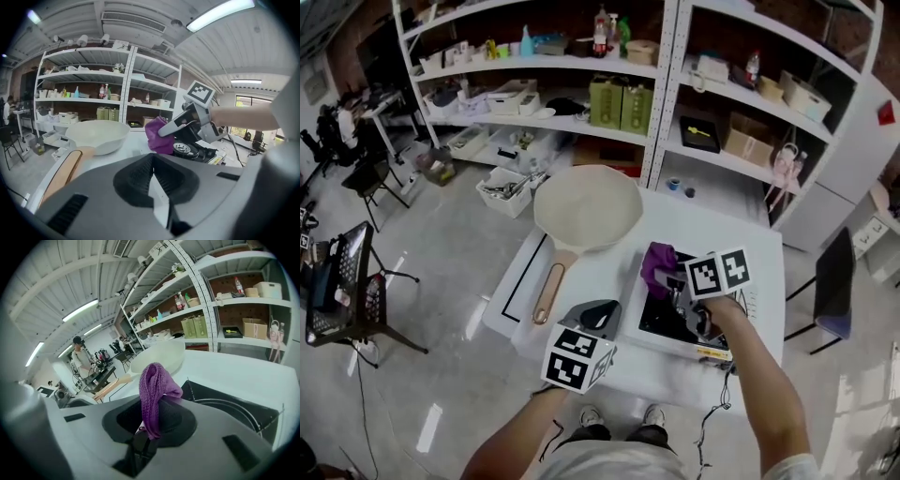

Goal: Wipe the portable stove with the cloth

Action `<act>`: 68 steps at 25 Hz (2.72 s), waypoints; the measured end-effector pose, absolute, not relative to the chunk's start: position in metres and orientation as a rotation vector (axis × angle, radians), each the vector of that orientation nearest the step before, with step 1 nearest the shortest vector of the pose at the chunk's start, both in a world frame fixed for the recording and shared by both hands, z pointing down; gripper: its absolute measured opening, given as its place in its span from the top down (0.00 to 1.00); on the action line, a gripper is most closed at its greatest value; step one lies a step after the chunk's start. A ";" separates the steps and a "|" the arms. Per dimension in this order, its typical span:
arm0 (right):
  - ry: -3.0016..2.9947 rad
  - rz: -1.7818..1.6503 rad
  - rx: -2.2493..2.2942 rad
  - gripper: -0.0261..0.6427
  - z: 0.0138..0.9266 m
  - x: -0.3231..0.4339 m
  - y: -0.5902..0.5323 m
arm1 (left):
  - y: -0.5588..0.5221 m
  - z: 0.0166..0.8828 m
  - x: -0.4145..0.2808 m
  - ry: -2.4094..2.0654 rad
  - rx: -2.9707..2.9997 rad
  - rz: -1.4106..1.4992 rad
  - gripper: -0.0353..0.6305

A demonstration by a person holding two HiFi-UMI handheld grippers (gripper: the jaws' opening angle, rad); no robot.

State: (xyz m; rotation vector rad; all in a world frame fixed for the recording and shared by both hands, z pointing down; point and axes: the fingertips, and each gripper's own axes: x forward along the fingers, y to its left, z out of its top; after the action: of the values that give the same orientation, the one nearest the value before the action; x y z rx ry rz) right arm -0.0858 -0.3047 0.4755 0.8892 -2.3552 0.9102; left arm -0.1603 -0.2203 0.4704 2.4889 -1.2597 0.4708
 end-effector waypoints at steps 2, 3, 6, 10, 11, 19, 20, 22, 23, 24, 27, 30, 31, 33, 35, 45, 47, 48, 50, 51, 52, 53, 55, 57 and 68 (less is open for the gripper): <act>-2.355 0.934 0.880 0.87 0.476 -0.088 -0.292 | -0.219 0.471 -0.159 -1.236 2.510 0.476 0.94; -2.356 0.944 0.876 0.87 0.477 -0.089 -0.286 | -0.218 0.472 -0.158 -1.222 2.517 0.474 0.94; -2.360 0.984 0.861 0.87 0.478 -0.094 -0.271 | -0.216 0.474 -0.157 -1.187 2.532 0.470 0.94; -2.364 1.011 0.847 0.87 0.477 -0.098 -0.257 | -0.218 0.475 -0.151 -1.148 2.551 0.465 0.94; -2.373 1.012 0.859 0.87 0.477 -0.097 -0.256 | -0.219 0.475 -0.148 -1.139 2.552 0.461 0.94; -2.488 0.852 1.105 0.87 0.444 -0.080 -0.255 | -0.233 0.467 -0.138 -1.100 2.574 0.430 0.94; -2.506 0.841 1.136 0.87 0.435 -0.074 -0.253 | -0.235 0.465 -0.135 -1.098 2.575 0.425 0.94; -2.539 0.829 1.195 0.87 0.419 -0.059 -0.249 | -0.240 0.459 -0.127 -1.096 2.582 0.421 0.94; -2.549 0.824 1.222 0.87 0.413 -0.051 -0.246 | -0.241 0.457 -0.124 -1.095 2.587 0.422 0.94; -2.553 0.817 1.250 0.87 0.408 -0.042 -0.243 | -0.242 0.455 -0.120 -1.095 2.592 0.423 0.94; -2.544 0.770 1.338 0.87 0.399 -0.011 -0.233 | -0.244 0.450 -0.108 -1.104 2.603 0.428 0.94; -2.537 0.728 1.428 0.87 0.390 0.025 -0.222 | -0.244 0.445 -0.094 -1.121 2.605 0.433 0.94; -2.537 0.721 1.454 0.87 0.387 0.037 -0.218 | -0.243 0.443 -0.089 -1.128 2.605 0.435 0.94; -2.526 0.702 1.502 0.87 0.382 0.060 -0.209 | -0.241 0.438 -0.080 -1.144 2.607 0.436 0.94; -2.511 0.682 1.552 0.87 0.379 0.082 -0.200 | -0.238 0.433 -0.072 -1.165 2.606 0.434 0.94; -2.378 0.379 1.758 0.87 0.373 0.163 -0.162 | -0.224 0.408 -0.038 -1.314 2.607 0.419 0.94; -2.381 0.329 1.757 0.87 0.372 0.168 -0.159 | -0.219 0.405 -0.032 -1.340 2.614 0.427 0.94; -2.388 0.306 1.753 0.87 0.371 0.169 -0.157 | -0.216 0.404 -0.029 -1.350 2.617 0.430 0.94; -2.394 0.263 1.743 0.87 0.368 0.171 -0.155 | -0.210 0.403 -0.024 -1.365 2.621 0.438 0.94; -2.391 0.247 1.737 0.87 0.368 0.172 -0.154 | -0.208 0.403 -0.022 -1.371 2.619 0.442 0.94; -2.386 0.237 1.731 0.87 0.368 0.174 -0.154 | -0.206 0.402 -0.022 -1.378 2.616 0.446 0.94; -2.381 0.232 1.726 0.87 0.369 0.175 -0.153 | -0.204 0.402 -0.022 -1.385 2.612 0.448 0.94; -2.375 0.231 1.721 0.87 0.371 0.177 -0.152 | -0.202 0.402 -0.023 -1.395 2.605 0.447 0.94; -2.380 0.238 1.721 0.87 0.372 0.178 -0.151 | -0.199 0.401 -0.023 -1.403 2.605 0.448 0.94; -2.387 0.225 1.720 0.87 0.371 0.183 -0.145 | -0.193 0.399 -0.019 -1.401 2.608 0.443 0.94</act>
State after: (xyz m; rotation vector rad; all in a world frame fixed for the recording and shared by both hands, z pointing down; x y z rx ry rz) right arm 0.1832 -0.1448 0.3713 1.7198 -2.3871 0.2248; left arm -0.0194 -0.1932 0.3990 2.6084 -1.4006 0.4433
